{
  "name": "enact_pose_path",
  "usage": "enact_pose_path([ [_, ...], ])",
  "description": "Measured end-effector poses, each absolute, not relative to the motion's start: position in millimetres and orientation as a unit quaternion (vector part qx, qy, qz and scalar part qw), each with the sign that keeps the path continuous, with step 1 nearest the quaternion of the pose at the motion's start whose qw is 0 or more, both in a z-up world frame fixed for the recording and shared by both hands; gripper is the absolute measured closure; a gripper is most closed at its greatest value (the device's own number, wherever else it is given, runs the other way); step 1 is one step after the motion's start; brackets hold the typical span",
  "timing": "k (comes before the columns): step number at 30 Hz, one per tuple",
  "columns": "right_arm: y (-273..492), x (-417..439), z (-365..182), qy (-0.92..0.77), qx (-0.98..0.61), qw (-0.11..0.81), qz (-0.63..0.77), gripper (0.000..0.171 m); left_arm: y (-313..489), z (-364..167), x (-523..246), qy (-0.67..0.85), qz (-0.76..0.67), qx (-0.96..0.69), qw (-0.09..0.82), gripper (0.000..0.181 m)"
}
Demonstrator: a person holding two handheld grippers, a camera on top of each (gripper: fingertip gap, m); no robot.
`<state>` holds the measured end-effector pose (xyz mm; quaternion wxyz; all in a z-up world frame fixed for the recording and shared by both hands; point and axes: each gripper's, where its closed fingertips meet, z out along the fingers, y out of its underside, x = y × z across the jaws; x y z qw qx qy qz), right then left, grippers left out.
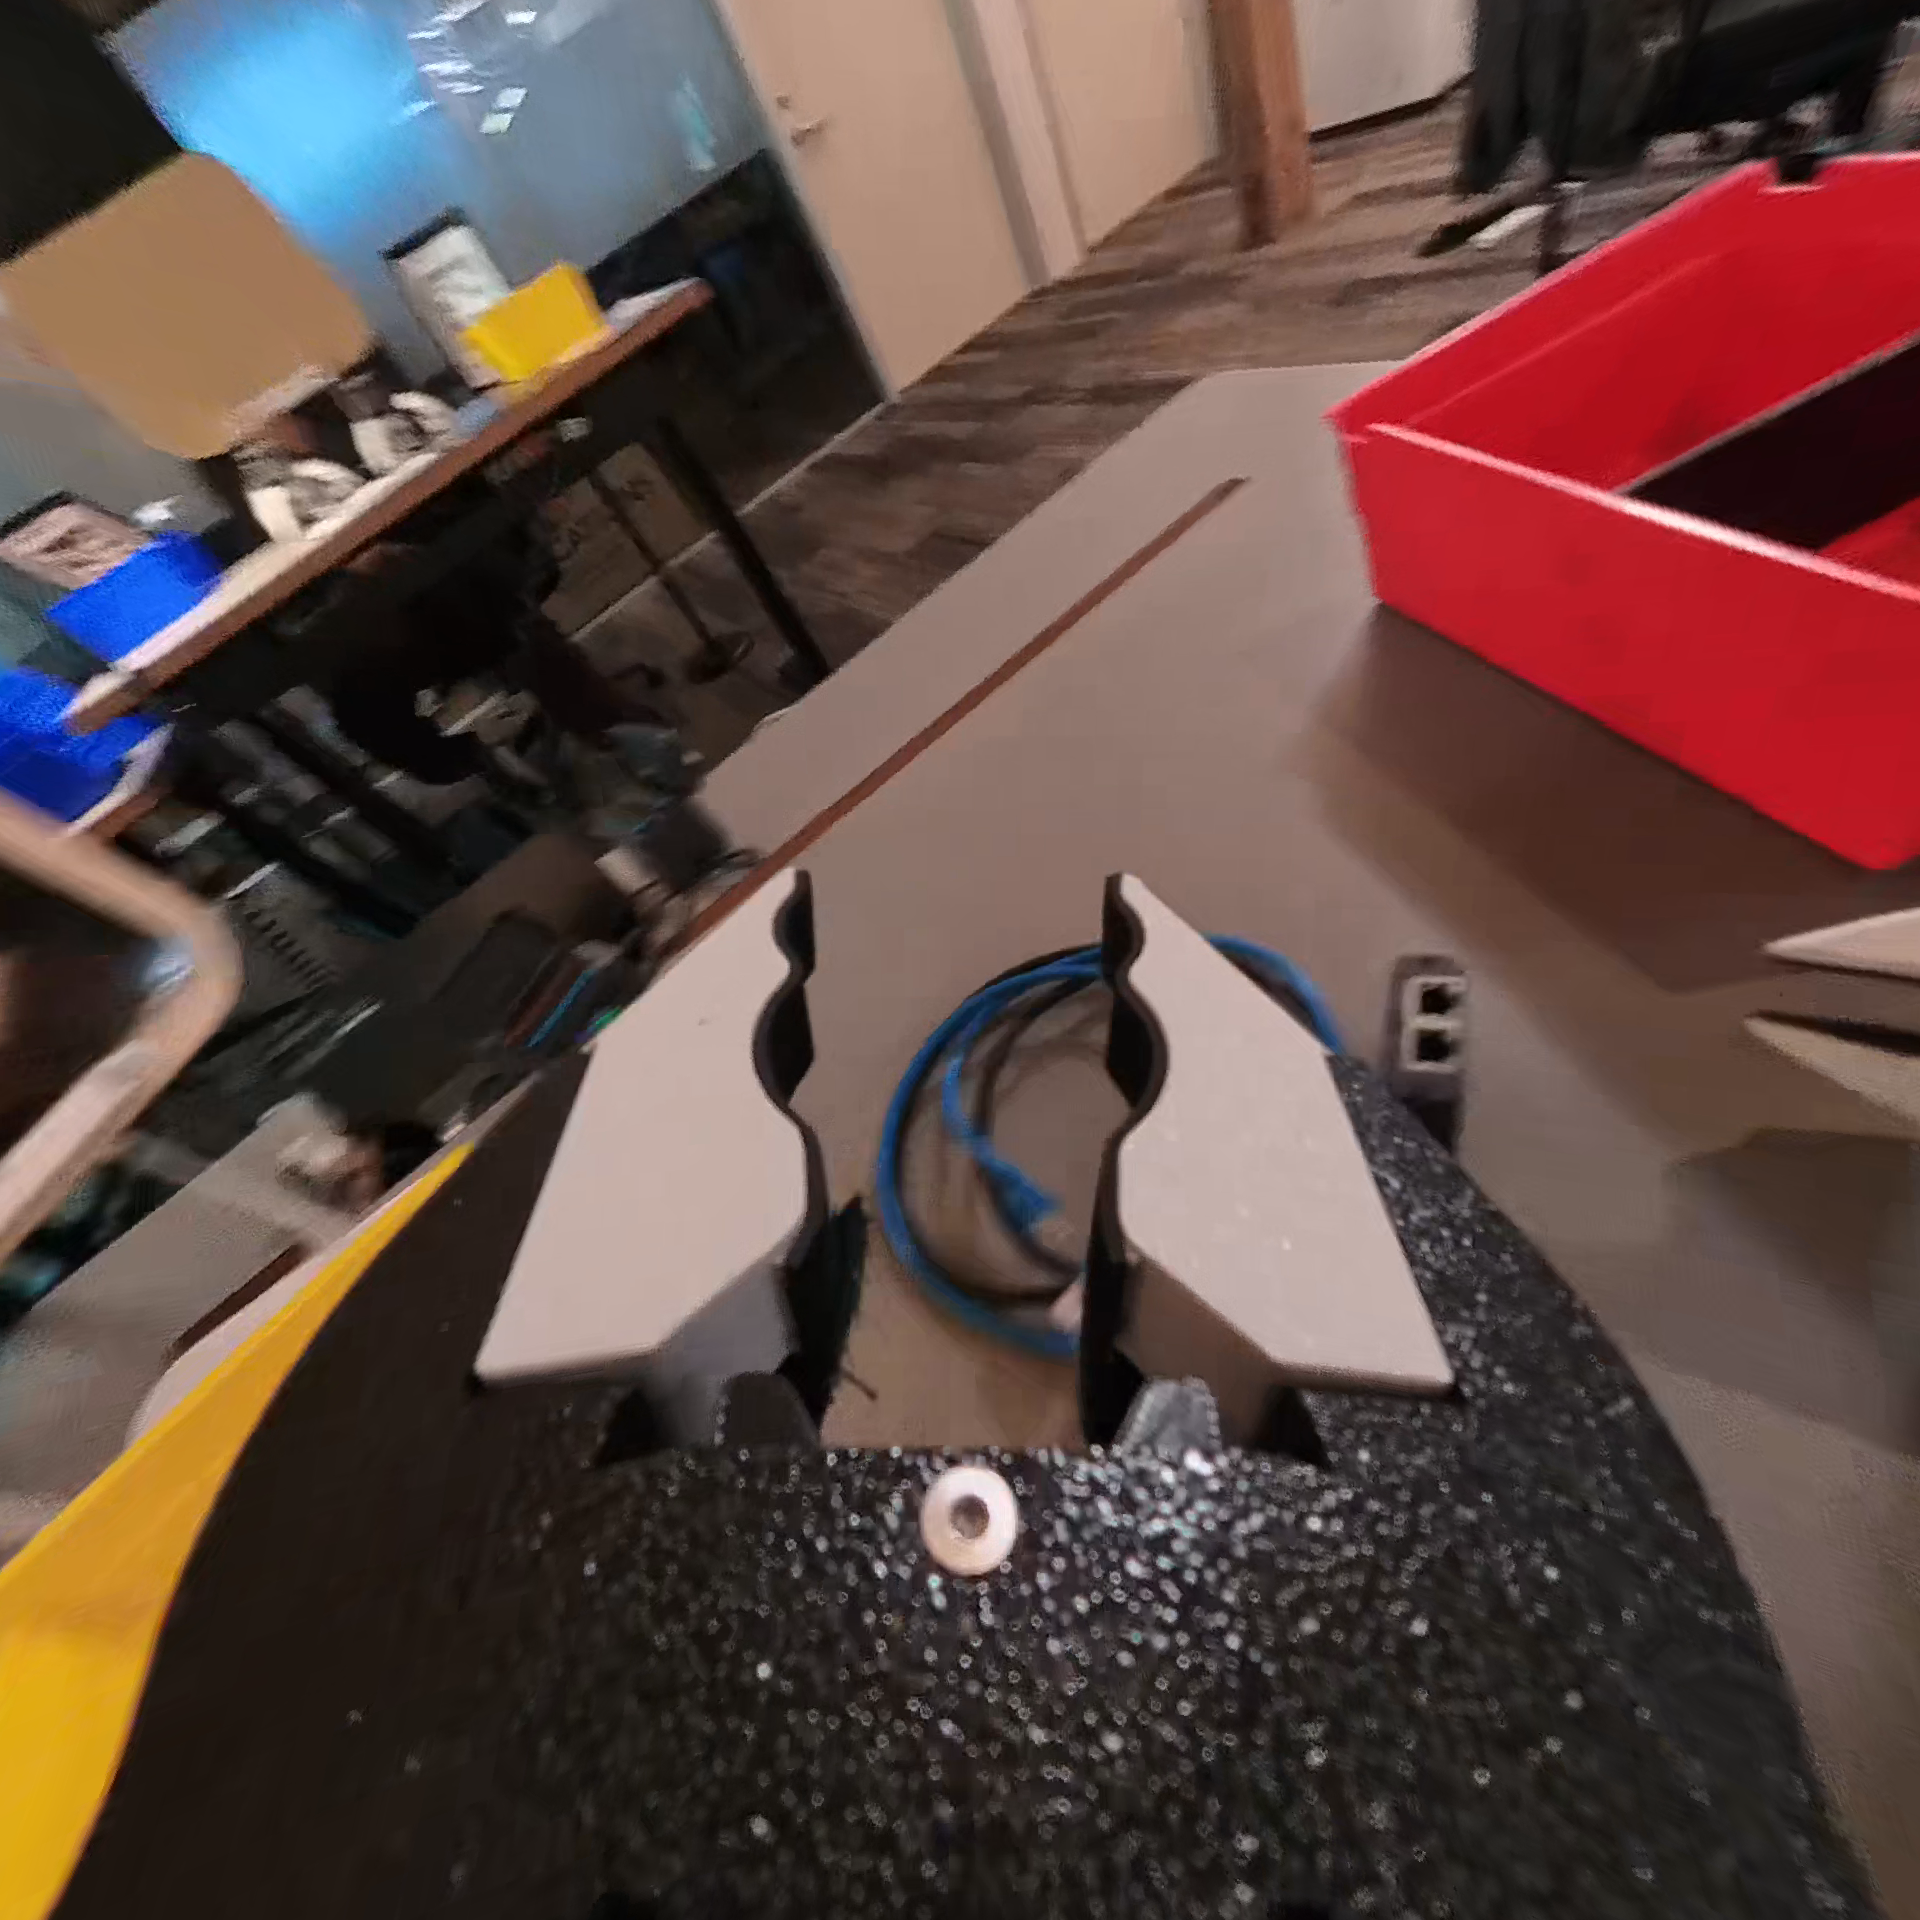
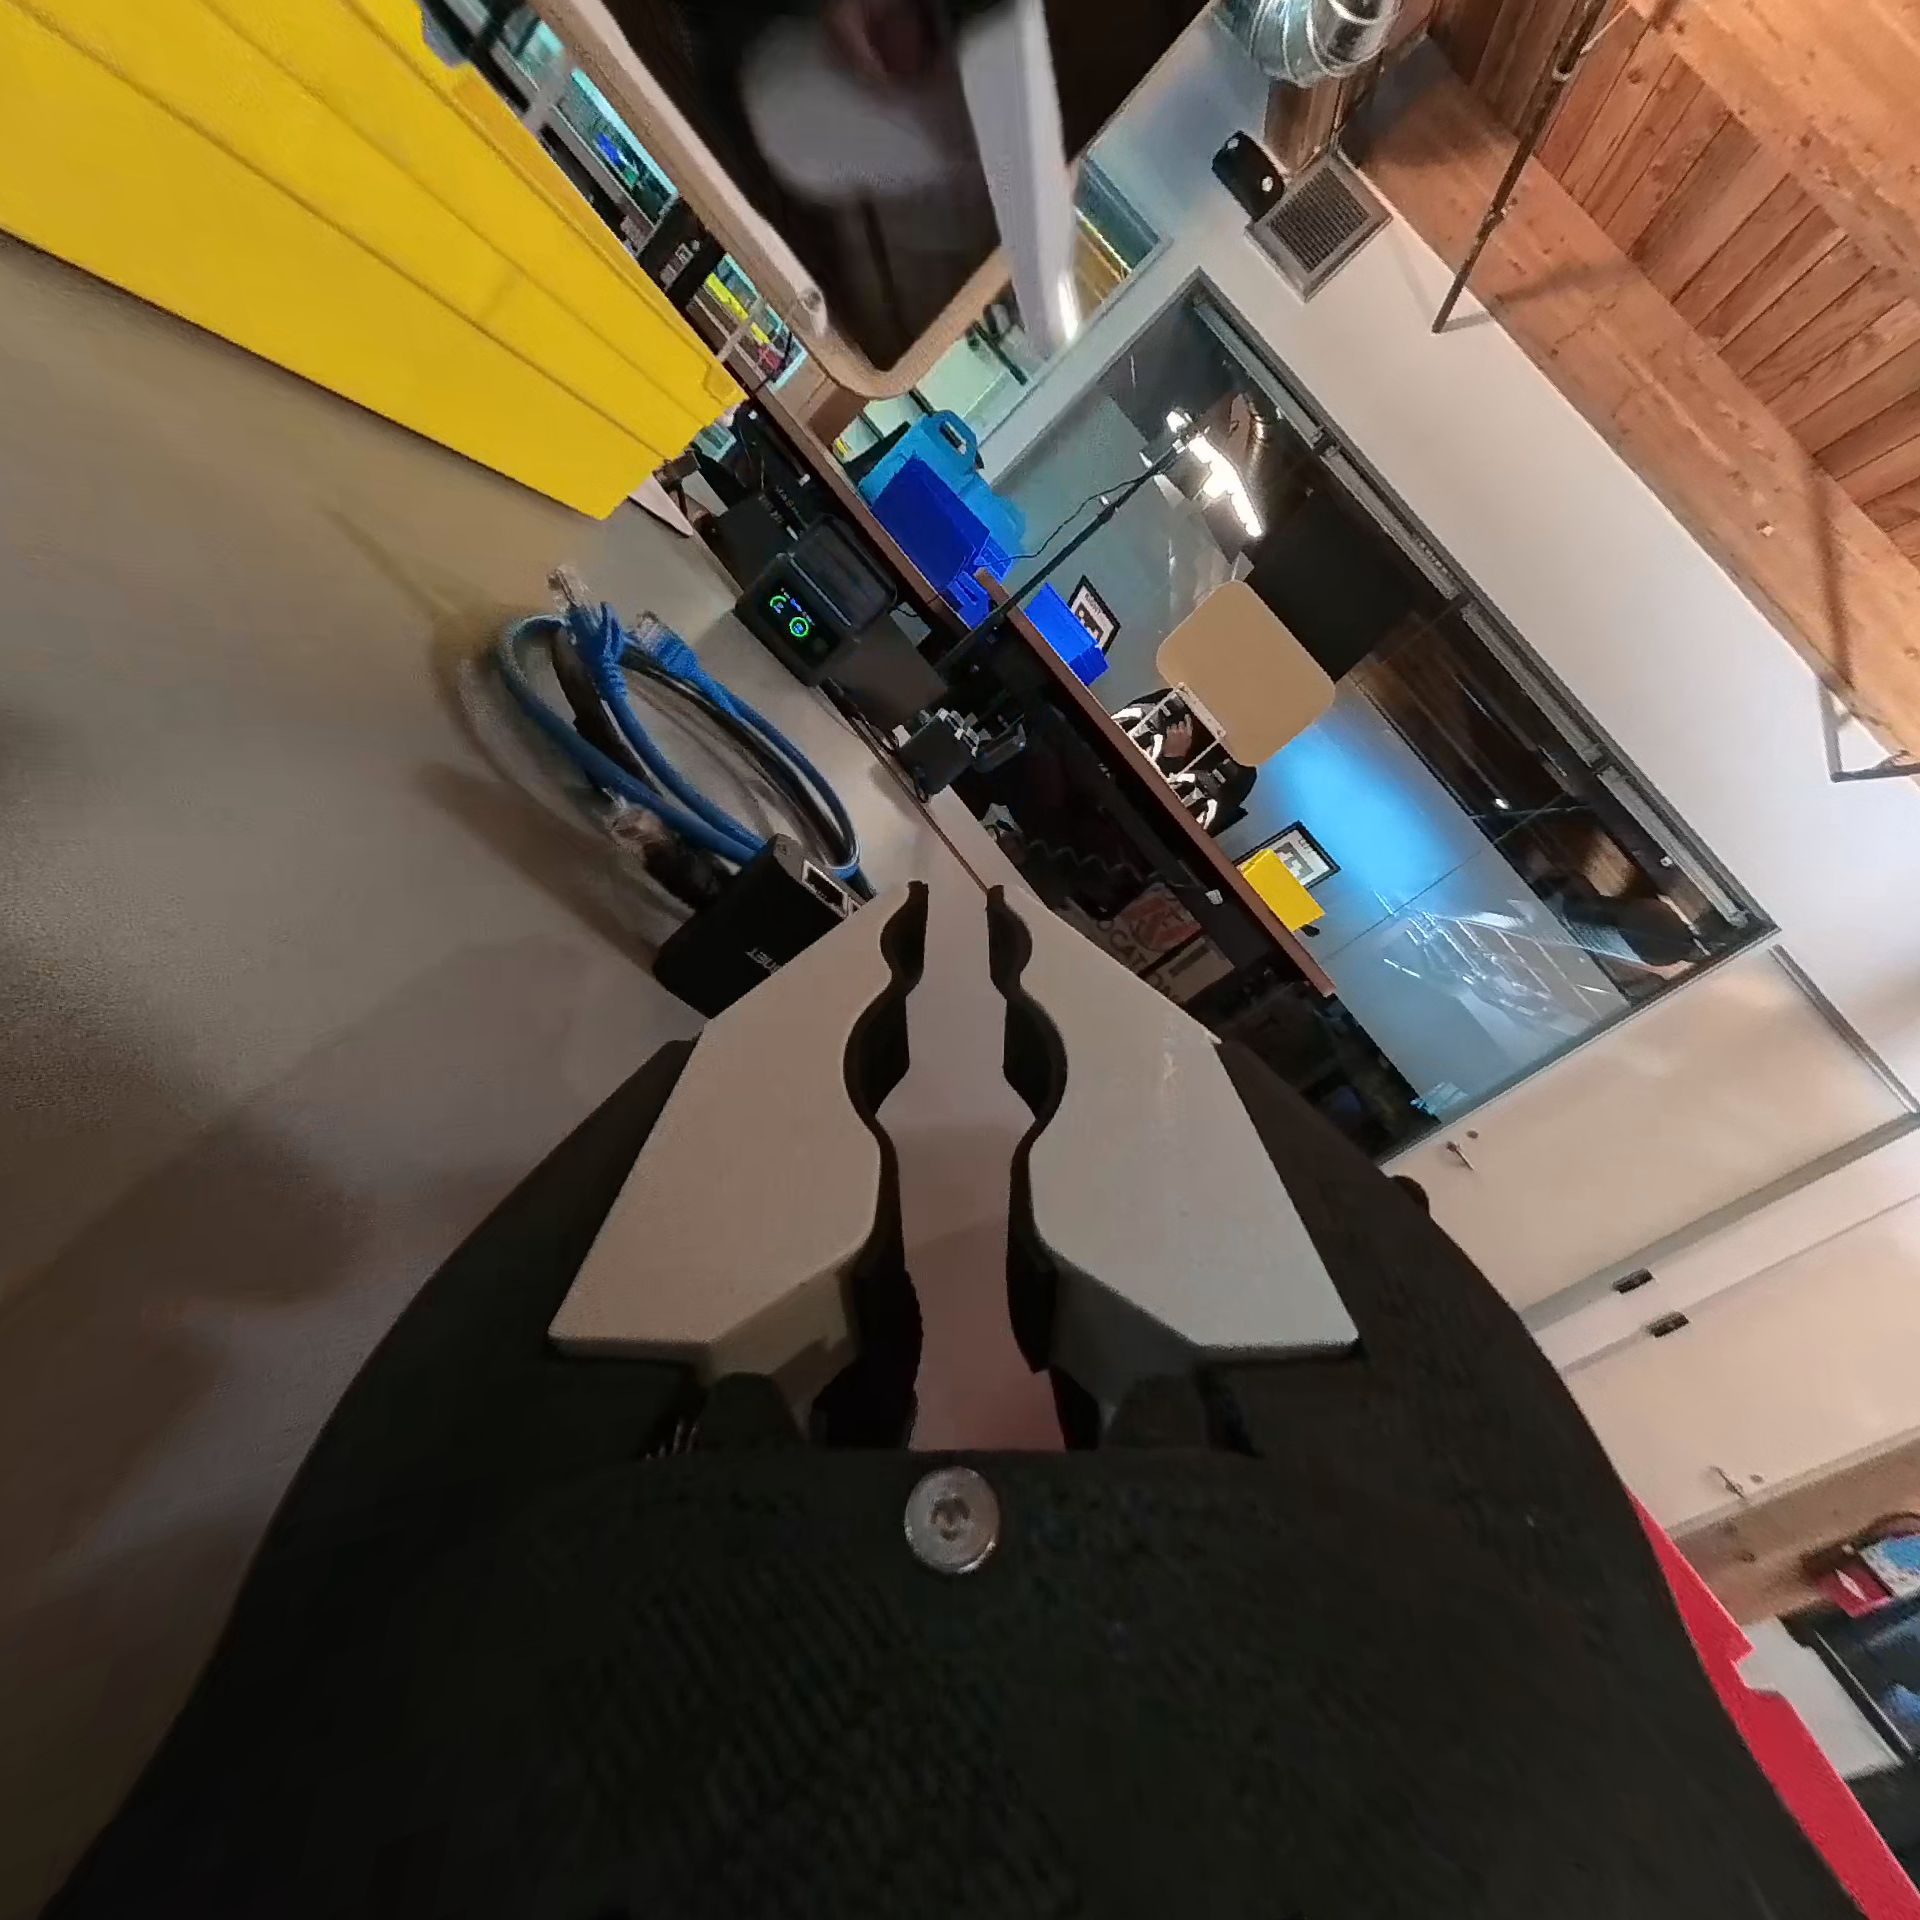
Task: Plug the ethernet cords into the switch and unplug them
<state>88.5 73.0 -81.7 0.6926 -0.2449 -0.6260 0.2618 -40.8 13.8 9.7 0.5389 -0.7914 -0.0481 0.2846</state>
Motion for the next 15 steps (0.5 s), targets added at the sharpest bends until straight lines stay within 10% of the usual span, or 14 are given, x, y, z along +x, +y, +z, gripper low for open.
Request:
enact_pose_path([
  [7, 67.6, 86.4, -85.3, -0.636, -0.229, 0.695, 0.245, 0.161, -231.1, 32.6, -134.3, -0.246, 0.603, -0.688, 0.321, 0.142],
  [15, 68.8, 86.3, -83.0, -0.628, -0.231, 0.703, 0.239, 0.154, -268.3, -44.3, -178.0, -0.149, 0.601, -0.763, 0.183, 0.125],
])
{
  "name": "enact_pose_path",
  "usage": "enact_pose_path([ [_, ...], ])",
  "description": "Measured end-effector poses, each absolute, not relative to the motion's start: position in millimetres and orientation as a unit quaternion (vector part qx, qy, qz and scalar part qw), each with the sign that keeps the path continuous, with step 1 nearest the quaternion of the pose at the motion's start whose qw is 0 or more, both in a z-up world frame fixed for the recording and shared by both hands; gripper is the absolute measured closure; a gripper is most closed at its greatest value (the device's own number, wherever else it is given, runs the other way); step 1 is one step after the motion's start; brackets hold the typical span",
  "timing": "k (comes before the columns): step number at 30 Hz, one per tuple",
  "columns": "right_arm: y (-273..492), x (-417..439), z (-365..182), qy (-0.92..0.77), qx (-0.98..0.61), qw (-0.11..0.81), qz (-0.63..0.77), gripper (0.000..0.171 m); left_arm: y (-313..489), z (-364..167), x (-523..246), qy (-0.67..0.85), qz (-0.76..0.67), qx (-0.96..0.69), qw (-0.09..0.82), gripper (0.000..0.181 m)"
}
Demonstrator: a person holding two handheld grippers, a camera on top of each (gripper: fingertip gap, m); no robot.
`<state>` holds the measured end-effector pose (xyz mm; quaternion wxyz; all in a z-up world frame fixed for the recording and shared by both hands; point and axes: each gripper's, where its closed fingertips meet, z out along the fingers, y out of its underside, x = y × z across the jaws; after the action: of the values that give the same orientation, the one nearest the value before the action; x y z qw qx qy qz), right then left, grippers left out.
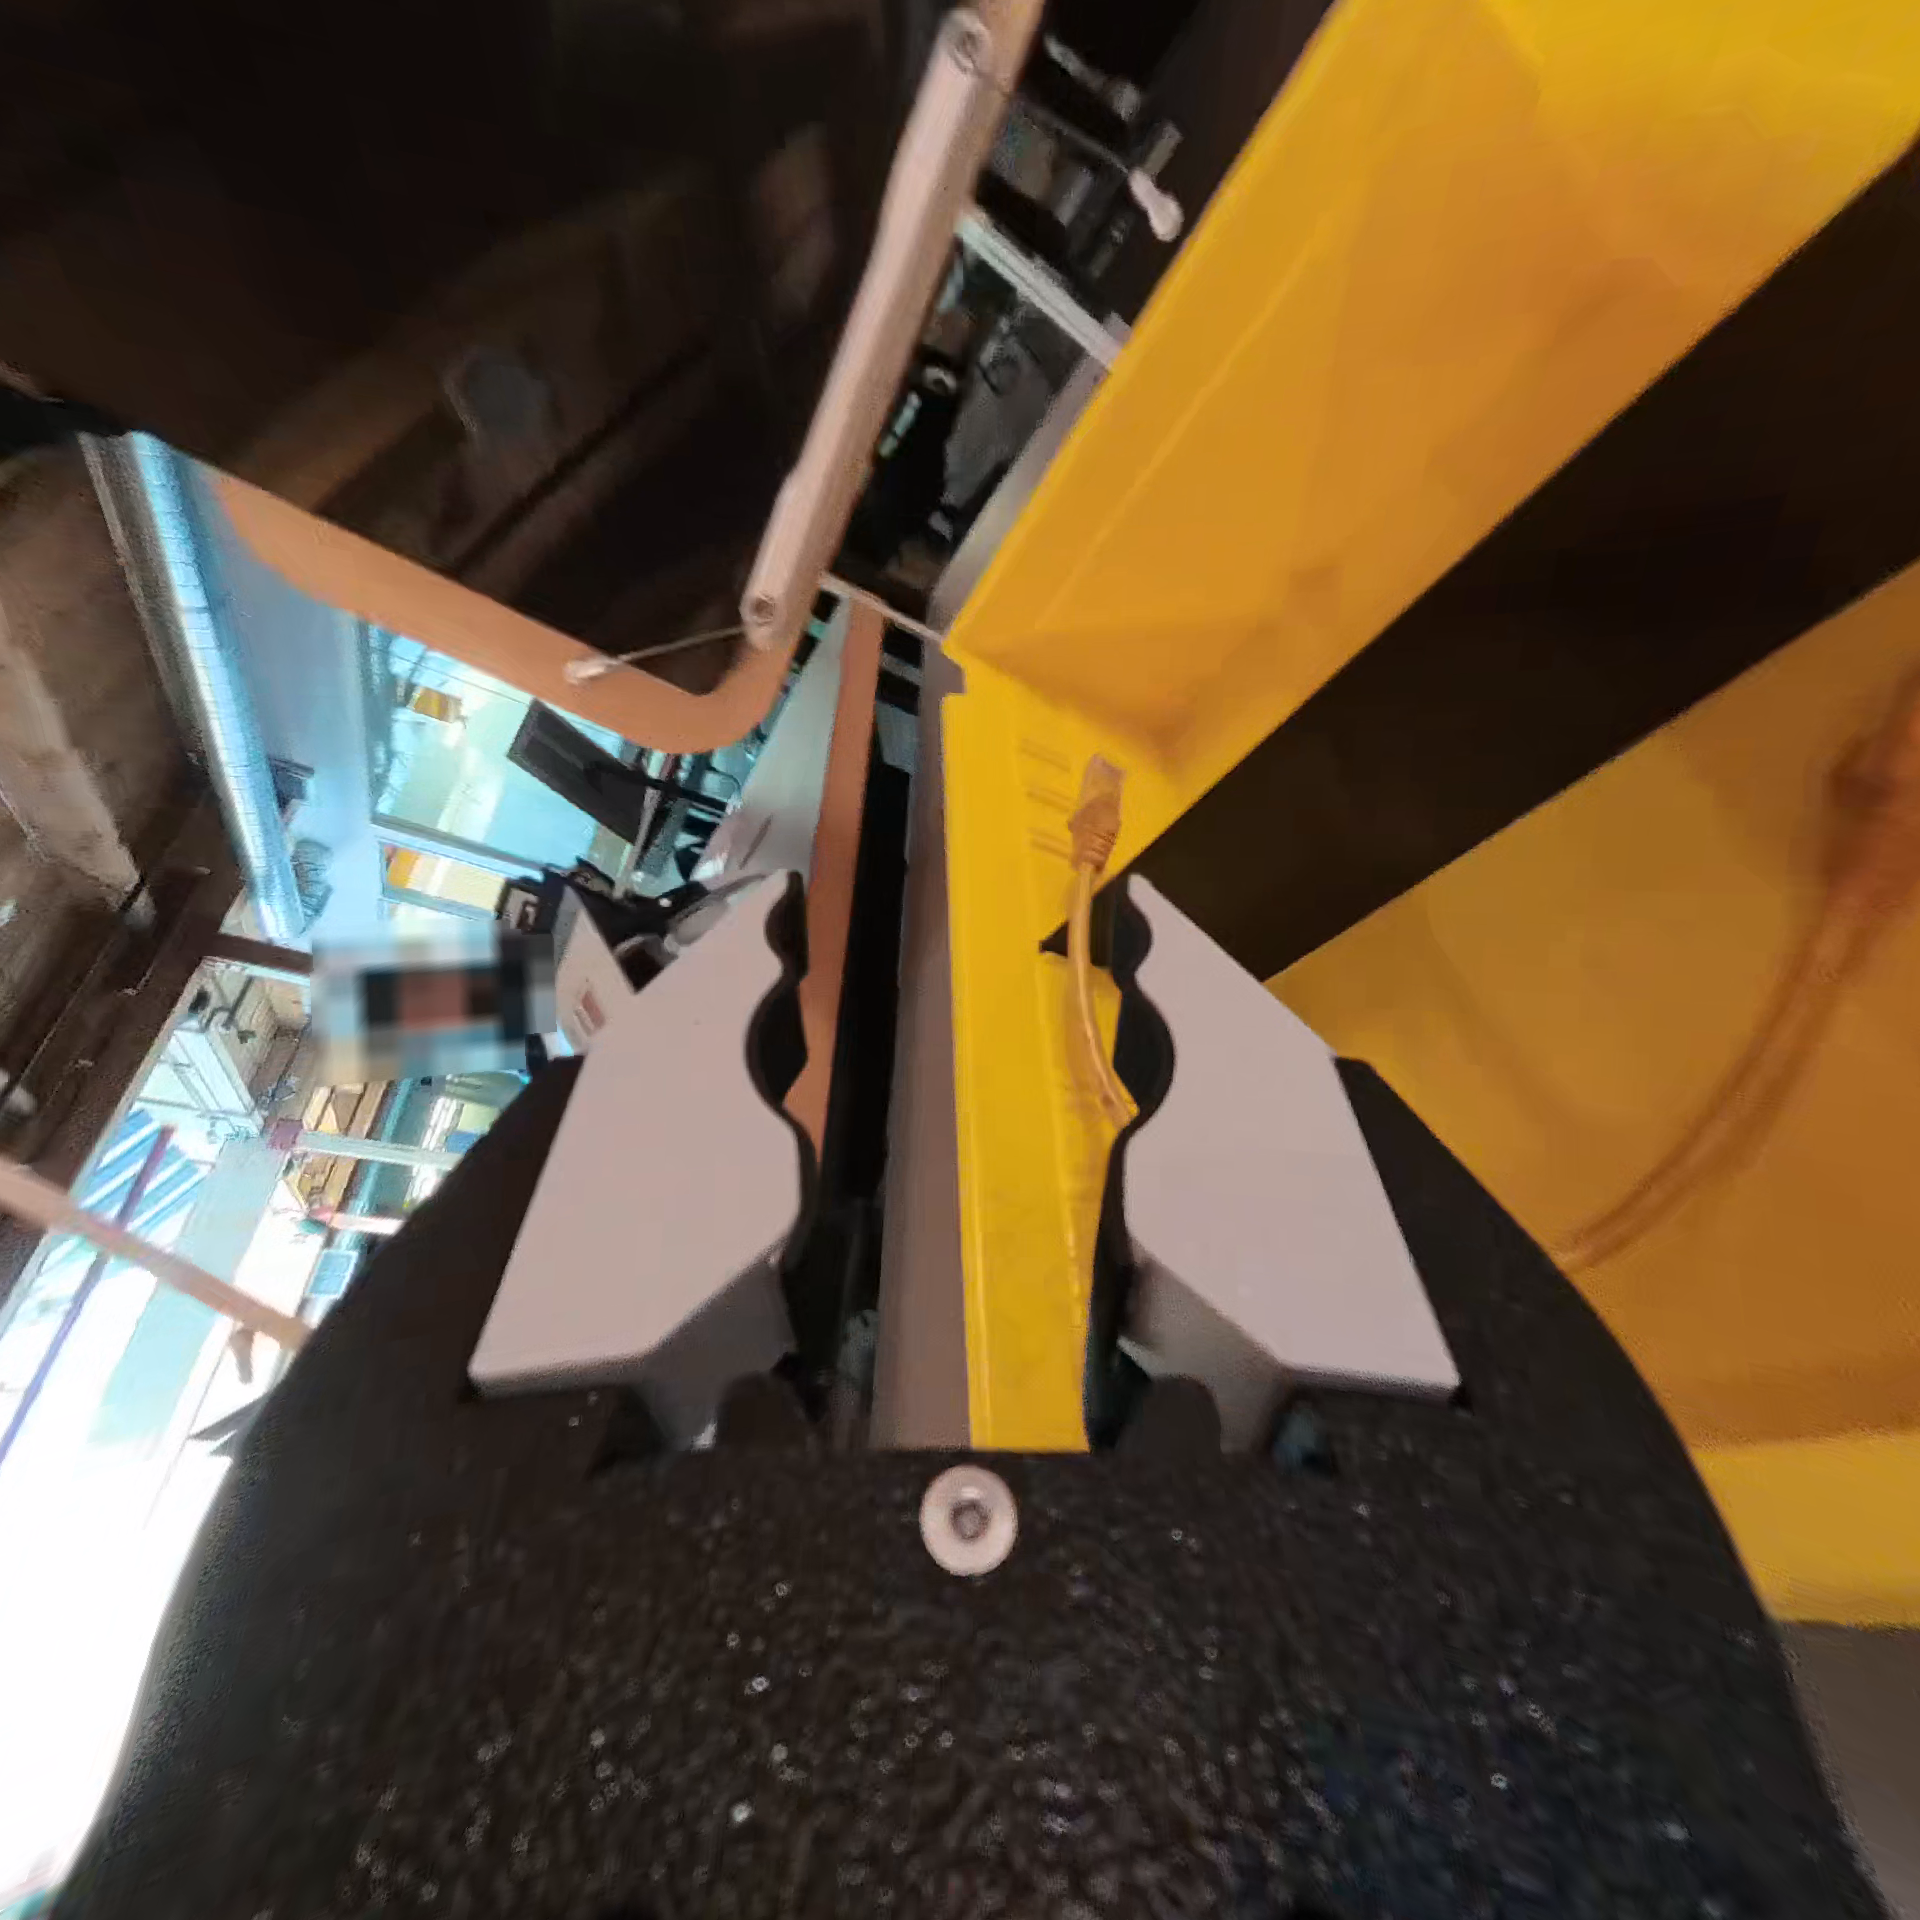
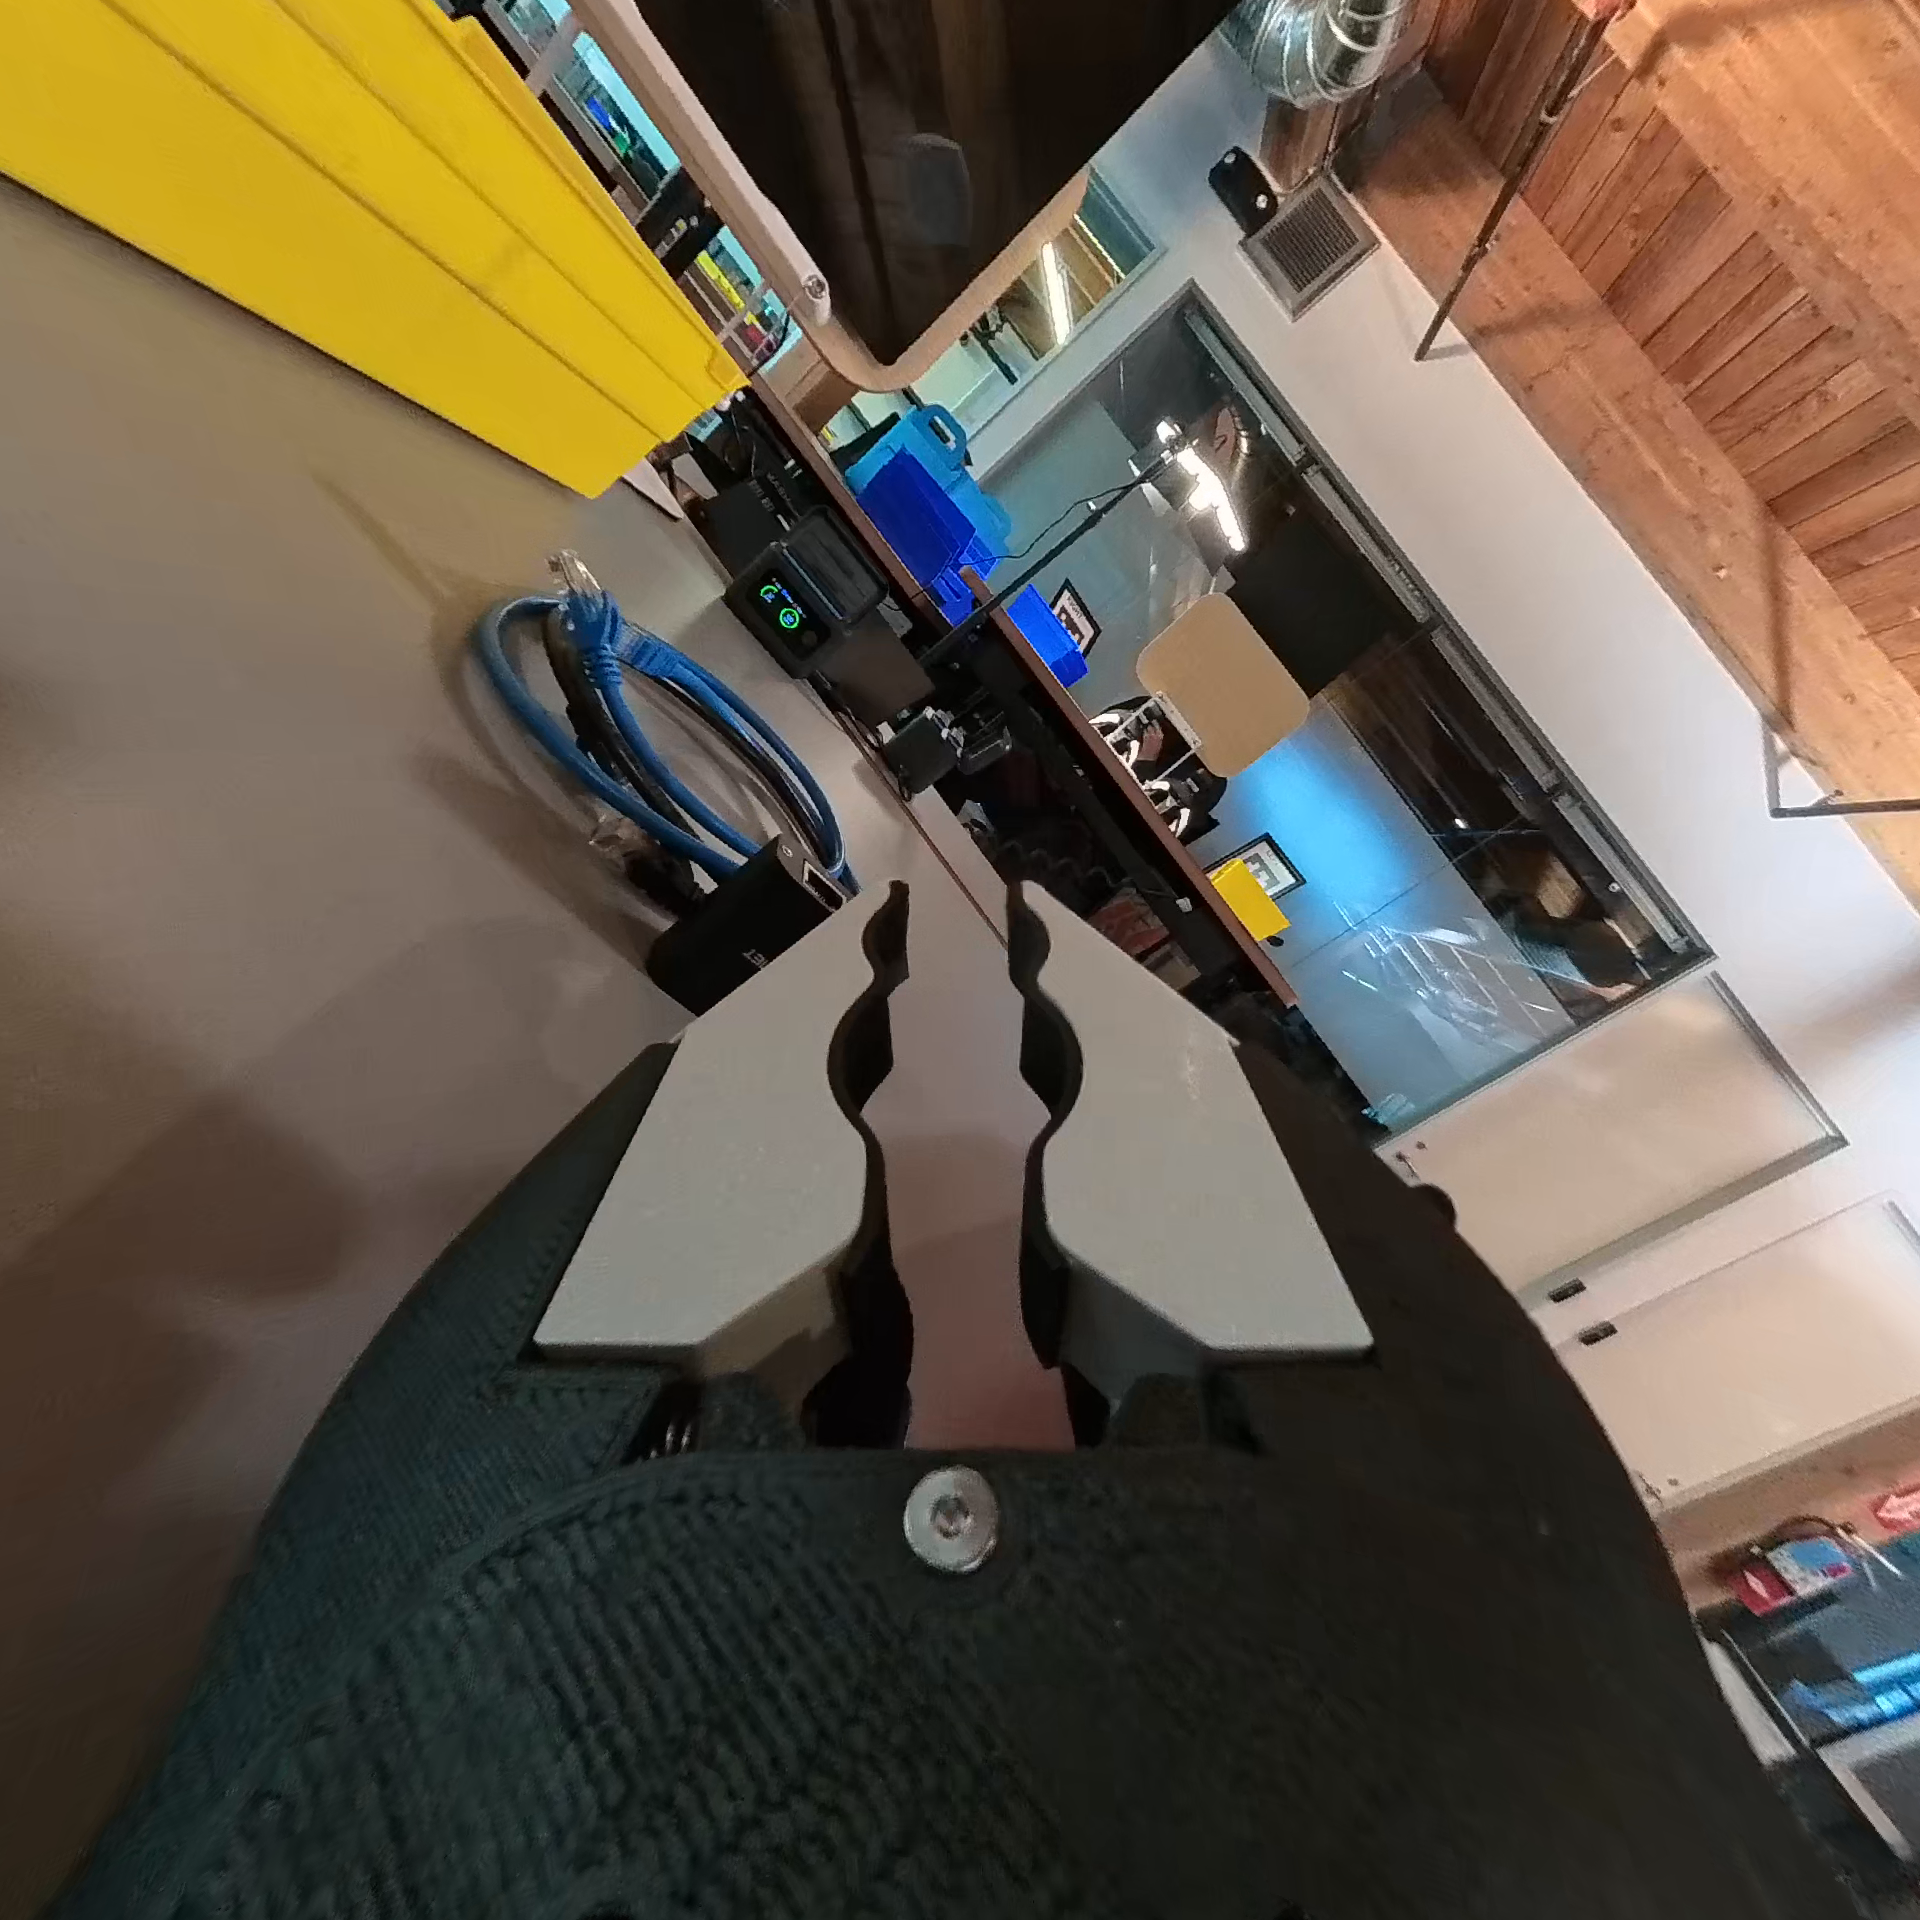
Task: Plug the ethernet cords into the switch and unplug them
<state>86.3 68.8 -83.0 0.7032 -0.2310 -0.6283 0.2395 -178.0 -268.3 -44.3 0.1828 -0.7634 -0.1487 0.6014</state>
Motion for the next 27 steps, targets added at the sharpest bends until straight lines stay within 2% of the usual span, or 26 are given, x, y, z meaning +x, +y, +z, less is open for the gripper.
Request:
enact_pose_path([
  [9, 67.3, 85.8, -83.9, -0.629, -0.231, 0.703, 0.237, 0.153, -284.9, -106.2, -217.2, -0.158, 0.506, -0.847, 0.034, 0.116],
  [10, 67.4, 85.6, -84.2, -0.630, -0.232, 0.702, 0.238, 0.153, -288.2, -109.2, -219.4, -0.155, 0.505, -0.849, 0.017, 0.122],
  [13, 68.0, 84.2, -84.6, -0.629, -0.235, 0.702, 0.240, 0.153, -303.1, -109.6, -225.5, -0.113, 0.528, -0.839, -0.071, 0.171],
  [16, 67.8, 84.5, -85.4, -0.629, -0.234, 0.702, 0.238, 0.154, -303.1, -97.8, -225.3, -0.092, 0.553, -0.821, -0.103, 0.178],
  [19, 68.2, 82.6, -86.1, -0.629, -0.234, 0.703, 0.236, 0.154, -295.8, -71.8, -217.8, -0.119, 0.582, -0.803, -0.054, 0.180],
  [23, 66.9, 82.3, -86.7, -0.628, -0.241, 0.699, 0.241, 0.153, -268.9, -2.0, -190.7, -0.135, 0.644, -0.752, 0.043, 0.180],
  [27, 72.9, 82.6, -84.5, -0.618, -0.270, 0.691, 0.260, 0.152, -181.8, 63.4, -141.7, -0.072, 0.639, -0.732, 0.225, 0.180],
])
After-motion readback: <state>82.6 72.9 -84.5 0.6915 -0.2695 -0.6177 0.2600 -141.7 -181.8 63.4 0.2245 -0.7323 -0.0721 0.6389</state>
